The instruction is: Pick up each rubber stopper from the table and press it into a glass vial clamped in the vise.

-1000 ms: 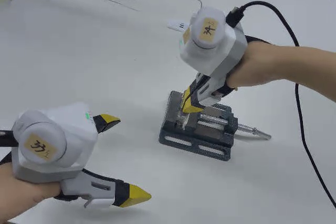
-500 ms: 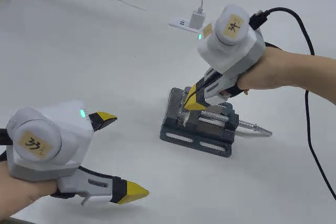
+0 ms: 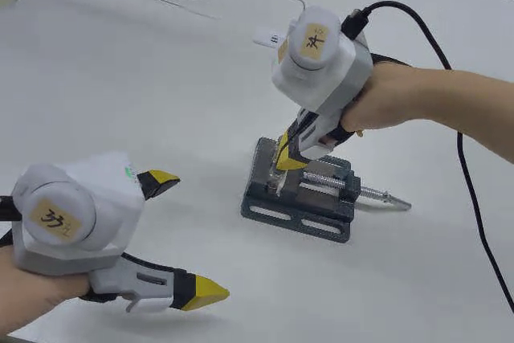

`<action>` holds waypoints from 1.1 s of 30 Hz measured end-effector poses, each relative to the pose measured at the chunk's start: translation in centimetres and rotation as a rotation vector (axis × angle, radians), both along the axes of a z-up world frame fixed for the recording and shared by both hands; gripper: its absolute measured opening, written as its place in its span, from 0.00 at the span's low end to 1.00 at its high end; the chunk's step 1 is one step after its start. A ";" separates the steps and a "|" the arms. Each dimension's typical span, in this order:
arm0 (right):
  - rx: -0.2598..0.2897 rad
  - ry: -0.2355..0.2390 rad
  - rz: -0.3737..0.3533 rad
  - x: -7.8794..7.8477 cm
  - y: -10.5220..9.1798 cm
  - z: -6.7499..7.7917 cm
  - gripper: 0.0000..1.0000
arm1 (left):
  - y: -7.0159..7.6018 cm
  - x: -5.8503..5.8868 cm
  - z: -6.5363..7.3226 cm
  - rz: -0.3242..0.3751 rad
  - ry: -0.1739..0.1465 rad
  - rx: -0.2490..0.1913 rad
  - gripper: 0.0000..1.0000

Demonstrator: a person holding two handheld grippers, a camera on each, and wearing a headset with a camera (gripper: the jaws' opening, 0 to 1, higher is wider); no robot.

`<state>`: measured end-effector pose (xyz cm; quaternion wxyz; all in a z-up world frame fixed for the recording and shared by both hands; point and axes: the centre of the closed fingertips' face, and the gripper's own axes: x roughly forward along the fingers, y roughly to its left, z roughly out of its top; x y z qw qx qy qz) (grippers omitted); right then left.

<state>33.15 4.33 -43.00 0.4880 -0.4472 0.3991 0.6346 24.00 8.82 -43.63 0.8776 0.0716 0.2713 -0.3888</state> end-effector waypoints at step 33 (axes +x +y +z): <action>-0.006 -0.072 0.014 0.4 -0.5 -0.1 0.01 | 0.1 0.6 2.5 -0.017 -0.056 0.031 0.90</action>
